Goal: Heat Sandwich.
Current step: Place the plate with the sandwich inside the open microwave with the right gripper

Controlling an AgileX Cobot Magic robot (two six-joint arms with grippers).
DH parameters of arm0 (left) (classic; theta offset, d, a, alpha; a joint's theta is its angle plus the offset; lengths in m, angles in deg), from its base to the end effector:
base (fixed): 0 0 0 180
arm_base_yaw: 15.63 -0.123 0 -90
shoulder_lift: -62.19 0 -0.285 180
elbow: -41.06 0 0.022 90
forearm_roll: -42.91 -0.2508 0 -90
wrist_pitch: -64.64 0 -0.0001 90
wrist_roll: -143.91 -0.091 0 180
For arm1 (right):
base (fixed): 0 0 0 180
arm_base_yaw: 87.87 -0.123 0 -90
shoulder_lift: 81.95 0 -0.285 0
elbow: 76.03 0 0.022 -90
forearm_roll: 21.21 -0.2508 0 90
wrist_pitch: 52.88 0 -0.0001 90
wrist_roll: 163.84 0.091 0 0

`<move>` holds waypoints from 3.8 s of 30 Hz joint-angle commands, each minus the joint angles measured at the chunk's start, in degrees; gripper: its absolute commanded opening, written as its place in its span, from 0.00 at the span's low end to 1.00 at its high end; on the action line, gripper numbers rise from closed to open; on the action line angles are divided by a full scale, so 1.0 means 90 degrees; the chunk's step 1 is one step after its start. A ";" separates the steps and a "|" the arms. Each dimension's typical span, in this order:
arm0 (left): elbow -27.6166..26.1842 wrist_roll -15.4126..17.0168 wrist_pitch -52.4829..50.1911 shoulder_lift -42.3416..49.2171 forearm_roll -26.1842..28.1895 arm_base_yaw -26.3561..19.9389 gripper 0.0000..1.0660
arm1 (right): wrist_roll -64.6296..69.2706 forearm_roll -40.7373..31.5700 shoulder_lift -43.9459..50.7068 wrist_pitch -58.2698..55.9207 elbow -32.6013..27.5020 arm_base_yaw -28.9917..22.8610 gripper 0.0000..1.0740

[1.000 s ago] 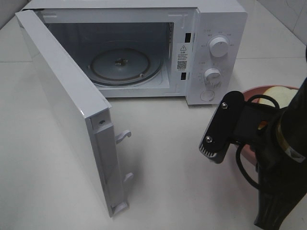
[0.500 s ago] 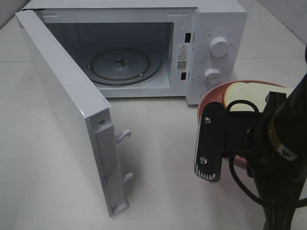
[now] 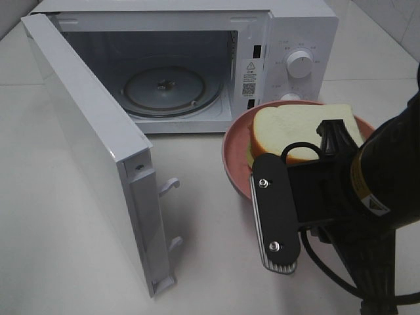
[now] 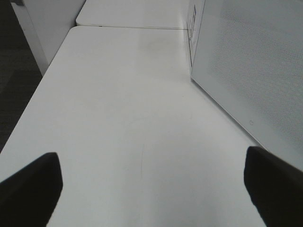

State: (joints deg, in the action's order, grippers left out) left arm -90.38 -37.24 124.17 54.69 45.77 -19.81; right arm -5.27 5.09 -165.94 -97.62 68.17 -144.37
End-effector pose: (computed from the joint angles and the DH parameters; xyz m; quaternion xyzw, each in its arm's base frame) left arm -0.0045 -0.0043 0.2792 -0.0216 0.8456 -0.0001 0.5334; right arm 0.1486 0.1730 0.2190 -0.7145 0.6631 -0.1326 0.1793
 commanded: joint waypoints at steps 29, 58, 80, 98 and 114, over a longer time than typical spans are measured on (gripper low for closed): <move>0.0025 0.0006 -0.0019 0.0159 0.0038 -0.0019 0.92 | -0.3215 -0.0879 0.0019 0.1038 -0.0013 0.1114 0.00; 0.0025 0.0006 -0.0019 0.0159 0.0038 -0.0019 0.92 | -0.7321 -0.2515 0.0019 0.1572 -0.0006 0.2413 0.00; 0.0025 0.0006 -0.0019 0.0159 0.0038 -0.0019 0.92 | -0.8149 -0.3565 -0.1356 0.1706 0.1140 0.2413 0.01; 0.0025 0.0006 -0.0019 0.0159 0.0038 -0.0019 0.92 | -0.8270 -0.3680 -0.2591 0.1604 0.2464 0.2413 0.01; 0.0025 0.0006 -0.0019 0.0159 0.0038 -0.0019 0.92 | -0.8072 -0.3680 -0.3508 0.1331 0.3629 0.2413 0.01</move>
State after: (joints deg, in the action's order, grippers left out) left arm -90.38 -37.24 124.17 54.69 45.77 -19.81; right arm -78.38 -27.46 -197.17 -85.99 99.40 -122.82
